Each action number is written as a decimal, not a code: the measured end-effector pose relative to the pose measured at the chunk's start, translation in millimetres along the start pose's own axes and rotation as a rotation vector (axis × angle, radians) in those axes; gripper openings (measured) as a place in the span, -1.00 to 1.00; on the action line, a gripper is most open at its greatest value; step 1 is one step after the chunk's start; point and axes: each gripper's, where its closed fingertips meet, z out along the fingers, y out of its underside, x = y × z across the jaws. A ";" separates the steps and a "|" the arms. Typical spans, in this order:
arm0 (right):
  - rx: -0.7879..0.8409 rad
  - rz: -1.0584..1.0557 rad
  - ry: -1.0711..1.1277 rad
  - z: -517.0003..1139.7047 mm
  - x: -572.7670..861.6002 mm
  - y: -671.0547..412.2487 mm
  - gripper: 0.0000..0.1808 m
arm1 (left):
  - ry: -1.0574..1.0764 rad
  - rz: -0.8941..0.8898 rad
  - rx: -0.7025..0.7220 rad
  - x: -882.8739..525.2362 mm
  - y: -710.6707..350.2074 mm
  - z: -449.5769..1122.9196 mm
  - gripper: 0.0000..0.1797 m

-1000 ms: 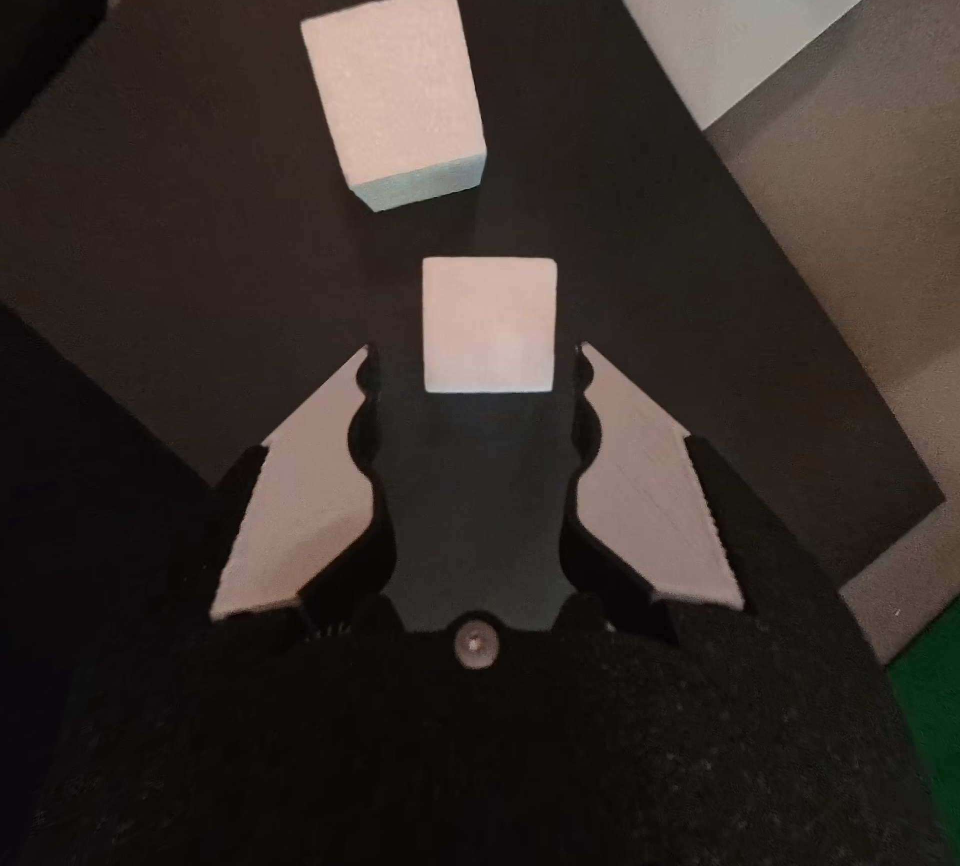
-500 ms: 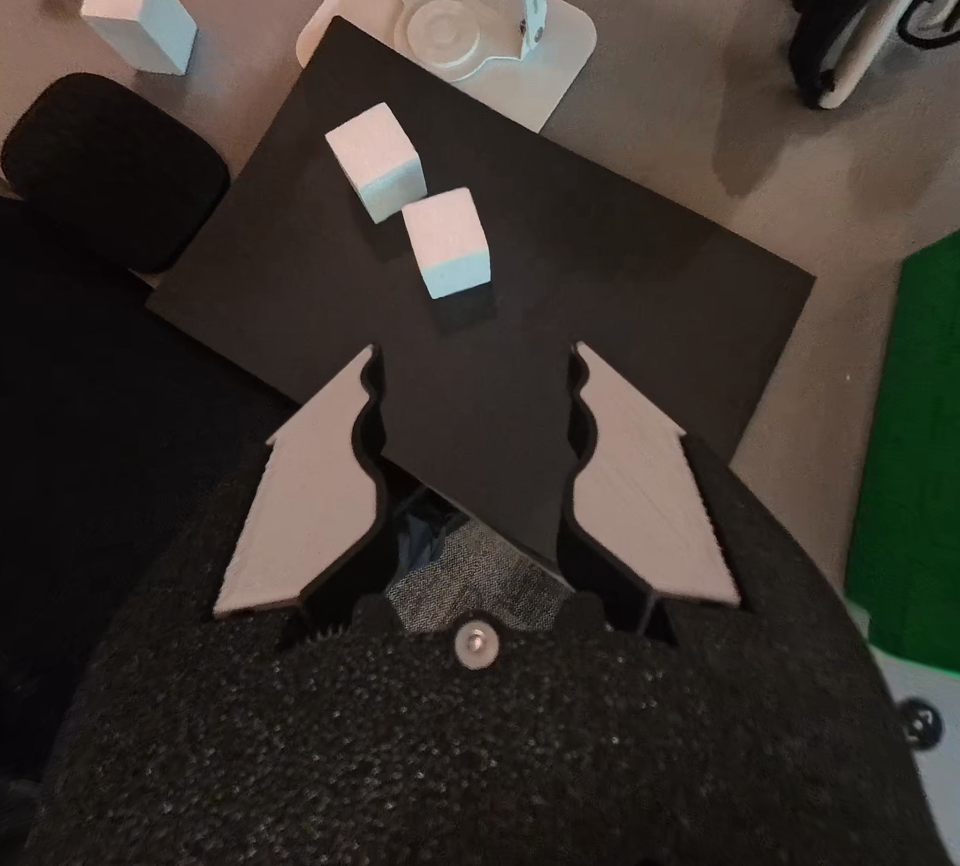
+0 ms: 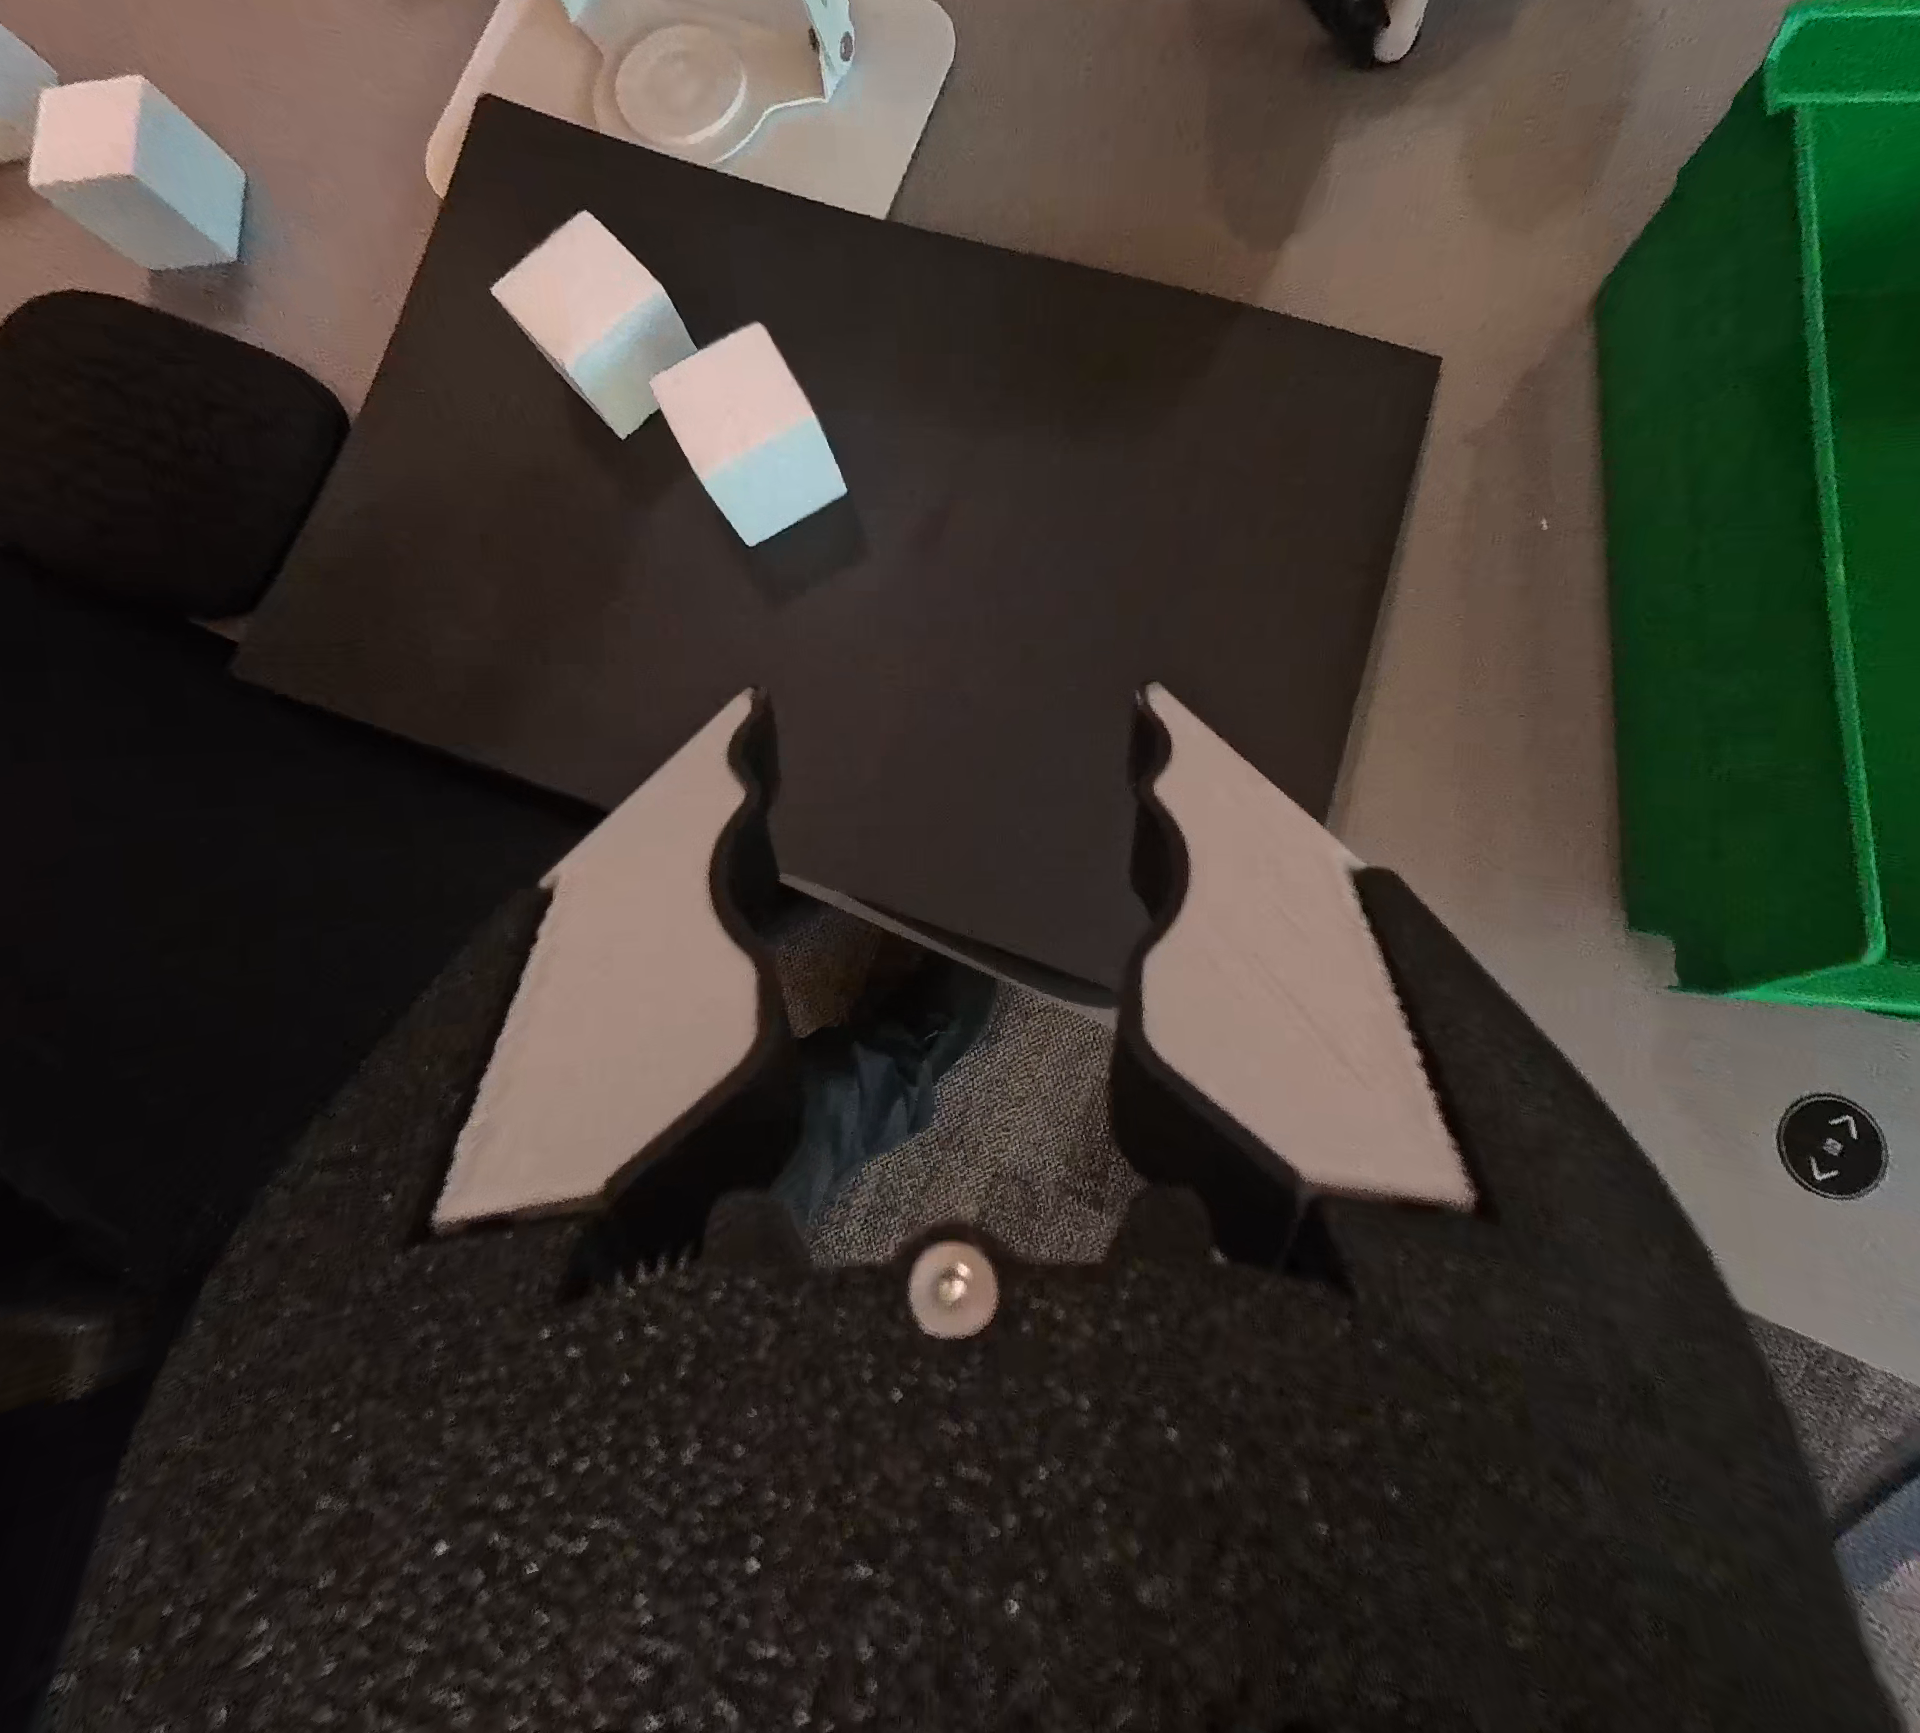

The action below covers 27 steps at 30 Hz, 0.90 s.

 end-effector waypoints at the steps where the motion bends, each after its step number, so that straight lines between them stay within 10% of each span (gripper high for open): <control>1: 0.006 0.010 -0.009 2.9 -1.2 -3.0 -0.26 | 0.026 0.028 -0.043 20.2 21.3 13.2 -0.34; 9: 0.004 -0.028 -0.132 39.5 -40.1 -32.0 -0.25 | -0.013 -0.041 -0.388 55.5 188.4 107.3 -0.25; 20: -0.058 -0.187 -0.200 74.7 -70.5 -37.1 -0.24 | -0.040 -0.116 -0.290 59.1 147.3 81.7 -0.06; 27: -0.122 -0.184 -0.291 88.1 -56.5 -6.7 -0.17 | 0.050 0.183 -0.388 67.6 106.7 135.1 -0.08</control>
